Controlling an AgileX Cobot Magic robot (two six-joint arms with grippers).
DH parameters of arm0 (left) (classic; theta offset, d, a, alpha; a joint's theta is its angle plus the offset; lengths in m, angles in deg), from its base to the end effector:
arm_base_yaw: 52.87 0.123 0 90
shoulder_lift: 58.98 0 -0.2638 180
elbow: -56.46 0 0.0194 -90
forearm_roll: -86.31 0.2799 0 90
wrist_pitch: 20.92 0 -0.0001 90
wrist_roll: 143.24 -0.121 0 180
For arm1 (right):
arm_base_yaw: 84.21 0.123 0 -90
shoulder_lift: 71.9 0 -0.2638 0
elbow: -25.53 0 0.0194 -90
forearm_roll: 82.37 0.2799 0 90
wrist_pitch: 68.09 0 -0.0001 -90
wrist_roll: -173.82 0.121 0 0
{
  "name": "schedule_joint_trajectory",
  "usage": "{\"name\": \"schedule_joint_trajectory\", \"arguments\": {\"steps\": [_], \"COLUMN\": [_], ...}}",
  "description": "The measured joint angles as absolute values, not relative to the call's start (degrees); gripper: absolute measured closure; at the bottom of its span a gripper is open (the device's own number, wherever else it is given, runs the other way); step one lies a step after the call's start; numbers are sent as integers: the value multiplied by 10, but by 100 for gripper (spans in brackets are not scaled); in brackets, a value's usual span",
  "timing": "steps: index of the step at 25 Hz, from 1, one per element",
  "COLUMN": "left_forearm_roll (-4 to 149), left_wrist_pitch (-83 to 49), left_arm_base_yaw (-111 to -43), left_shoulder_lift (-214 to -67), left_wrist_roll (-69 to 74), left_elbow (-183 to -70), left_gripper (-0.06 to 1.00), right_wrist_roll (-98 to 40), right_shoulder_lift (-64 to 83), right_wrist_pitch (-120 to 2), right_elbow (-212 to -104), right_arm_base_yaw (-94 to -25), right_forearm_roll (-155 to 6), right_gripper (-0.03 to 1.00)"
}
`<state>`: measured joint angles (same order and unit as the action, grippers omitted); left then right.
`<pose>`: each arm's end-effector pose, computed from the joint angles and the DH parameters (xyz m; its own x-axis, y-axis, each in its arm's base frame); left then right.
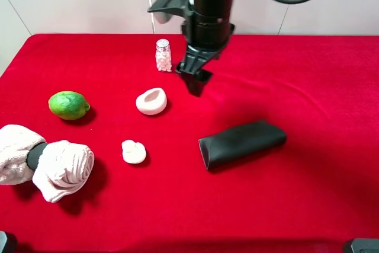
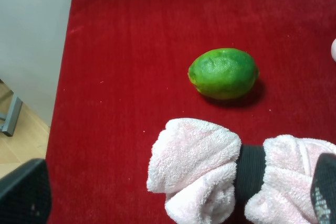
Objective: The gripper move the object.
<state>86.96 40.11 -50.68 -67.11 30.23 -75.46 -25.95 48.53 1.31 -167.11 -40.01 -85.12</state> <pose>0.0681 0.0038 0.2766 -0.4597 0.1017 -0.8822 0.0078 0.9938 0.1105 0.2991 0.2833 0.1627 -0.4236 -0.9053 -0.0303 -0.9034 0.4247 -0.0594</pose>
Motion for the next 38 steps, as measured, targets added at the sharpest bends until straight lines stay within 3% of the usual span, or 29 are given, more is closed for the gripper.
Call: {"name": "schedule_joint_trajectory", "arguments": {"steps": [16,38], "left_forearm_roll": [870,870], "left_wrist_pitch": [401,401], "left_arm_base_yaw": [-507,-507], "left_shoulder_lift": [-671,-671], "left_wrist_roll": [302,301], "left_elbow": [-755,-755], "left_gripper": [-3,-3], "right_wrist_roll": [-230,-117], "right_shoulder_lift": [315,72], "right_wrist_pitch": [-29,-38], "right_elbow": [-1451,-1225], "right_arm_base_yaw": [-461,-467], "right_forearm_roll": [-815,-813], "right_gripper": [27,27]}}
